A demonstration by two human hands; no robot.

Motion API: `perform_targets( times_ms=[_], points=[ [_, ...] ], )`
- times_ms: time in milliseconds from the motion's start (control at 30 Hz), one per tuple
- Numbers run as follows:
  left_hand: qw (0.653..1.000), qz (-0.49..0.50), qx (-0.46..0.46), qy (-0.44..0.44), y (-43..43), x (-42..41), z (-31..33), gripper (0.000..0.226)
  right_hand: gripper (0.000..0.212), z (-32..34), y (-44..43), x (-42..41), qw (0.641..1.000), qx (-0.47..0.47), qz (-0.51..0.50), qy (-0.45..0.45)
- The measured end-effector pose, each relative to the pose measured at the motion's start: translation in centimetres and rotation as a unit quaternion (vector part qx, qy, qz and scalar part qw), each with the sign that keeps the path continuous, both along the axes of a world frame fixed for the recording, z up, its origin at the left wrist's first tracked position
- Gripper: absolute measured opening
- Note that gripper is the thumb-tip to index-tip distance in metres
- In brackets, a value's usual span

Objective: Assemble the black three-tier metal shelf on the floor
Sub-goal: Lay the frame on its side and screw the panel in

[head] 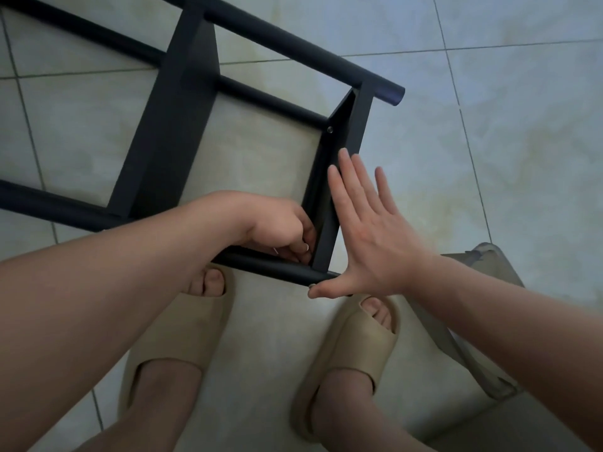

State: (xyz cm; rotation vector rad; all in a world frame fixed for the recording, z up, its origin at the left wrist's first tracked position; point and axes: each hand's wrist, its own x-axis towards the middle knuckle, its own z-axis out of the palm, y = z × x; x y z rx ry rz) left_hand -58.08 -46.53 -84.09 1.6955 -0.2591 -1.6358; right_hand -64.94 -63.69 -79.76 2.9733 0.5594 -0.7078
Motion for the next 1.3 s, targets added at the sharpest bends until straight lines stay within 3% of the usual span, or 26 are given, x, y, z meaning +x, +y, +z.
perform_targets(
  times_ms=[467,767,900,1300],
  points=[
    [0.994,0.063,-0.016,0.092,0.8,-0.1,-1.3,0.018,0.150,-1.0,0.1,-0.4,0.999,0.049,-0.011,0.002],
    [0.991,0.121,-0.056,0.024,1.3,0.5,-2.0,0.006,0.150,-1.2,0.0,-0.4,0.997,0.076,-0.019,0.013],
    [0.989,0.133,-0.059,-0.008,1.3,0.7,-2.2,0.017,0.150,-1.2,-0.1,-0.4,0.997,0.078,-0.019,0.016],
    [0.999,0.025,-0.030,0.006,0.2,0.9,-2.5,0.020,0.150,-1.6,-0.1,-0.4,0.995,0.100,-0.026,0.010]
  ],
)
